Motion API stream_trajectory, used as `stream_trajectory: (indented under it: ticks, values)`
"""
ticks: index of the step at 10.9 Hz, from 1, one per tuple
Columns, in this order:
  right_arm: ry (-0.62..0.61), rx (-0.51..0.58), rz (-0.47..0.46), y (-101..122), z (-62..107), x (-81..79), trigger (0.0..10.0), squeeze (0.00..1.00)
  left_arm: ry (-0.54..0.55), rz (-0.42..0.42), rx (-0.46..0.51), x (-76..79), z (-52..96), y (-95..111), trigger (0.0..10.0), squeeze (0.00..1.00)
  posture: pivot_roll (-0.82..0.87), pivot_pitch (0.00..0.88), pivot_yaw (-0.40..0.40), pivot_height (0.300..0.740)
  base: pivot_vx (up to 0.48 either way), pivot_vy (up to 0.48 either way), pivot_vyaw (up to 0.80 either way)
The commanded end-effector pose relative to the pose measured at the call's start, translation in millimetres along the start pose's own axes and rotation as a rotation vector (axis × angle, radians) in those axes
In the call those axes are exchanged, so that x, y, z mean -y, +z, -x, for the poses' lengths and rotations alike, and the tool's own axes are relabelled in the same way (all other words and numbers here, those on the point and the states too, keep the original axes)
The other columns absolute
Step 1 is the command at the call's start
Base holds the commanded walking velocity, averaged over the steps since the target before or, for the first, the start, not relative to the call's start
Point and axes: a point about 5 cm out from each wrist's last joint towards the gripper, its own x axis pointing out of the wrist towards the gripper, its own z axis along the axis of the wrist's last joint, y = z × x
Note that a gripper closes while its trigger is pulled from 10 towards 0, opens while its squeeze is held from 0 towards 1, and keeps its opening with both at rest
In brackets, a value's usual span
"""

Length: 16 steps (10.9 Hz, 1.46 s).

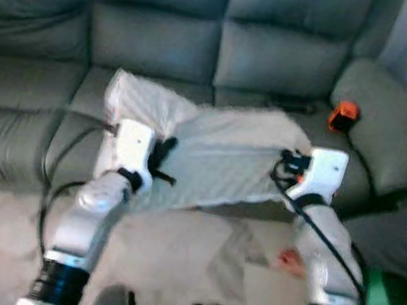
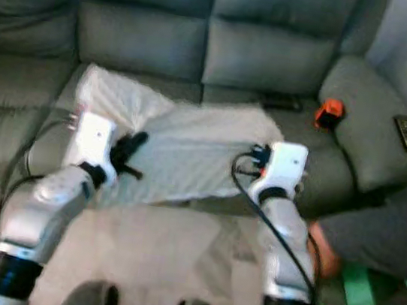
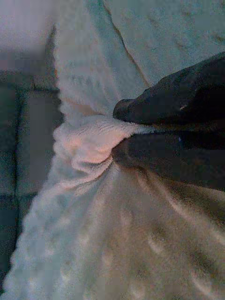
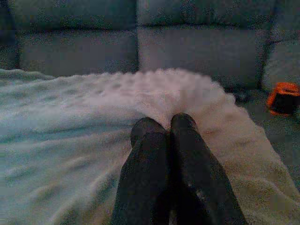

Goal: Move the pillow to the sofa

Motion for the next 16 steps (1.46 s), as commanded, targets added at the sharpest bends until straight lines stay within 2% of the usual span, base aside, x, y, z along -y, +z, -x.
stream_trajectory:
  ticks: [1, 6, 11, 12, 16]
  values:
    - [-0.015, 0.006, 0.012, 1.9, 1.5, 4.7, 10.0, 0.00, 0.004, -0.007, 0.012, -0.8, 0.1, 3.2, 10.0, 0.00, -0.05, 0.156, -0.068, 0.740, 0.349, 0.330, -0.64]
    - [-0.010, 0.014, 0.010, 4.2, -0.6, 3.3, 10.0, 0.00, 0.009, -0.007, 0.009, -0.3, -2.7, 3.6, 10.0, 0.00, -0.05, 0.153, -0.067, 0.740, 0.152, 0.411, 0.00]
    - [0.000, 0.037, 0.022, 8.2, -2.0, 3.9, 10.0, 0.00, 0.054, -0.036, 0.023, 0.6, -5.9, 4.2, 10.0, 0.00, -0.05, 0.145, -0.070, 0.740, 0.000, 0.436, 0.00]
    - [-0.002, 0.039, 0.023, 8.2, -1.9, 4.6, 10.0, 0.00, 0.081, -0.015, 0.039, 1.0, -6.8, 4.8, 10.0, 0.00, -0.06, 0.142, -0.068, 0.740, 0.000, 0.439, 0.00]
    - [-0.005, 0.055, 0.050, 10.0, -0.7, 4.8, 10.0, 0.00, 0.072, -0.001, 0.061, 3.2, -6.2, 6.4, 10.0, 0.00, -0.05, 0.138, -0.073, 0.740, 0.000, 0.000, 0.13]
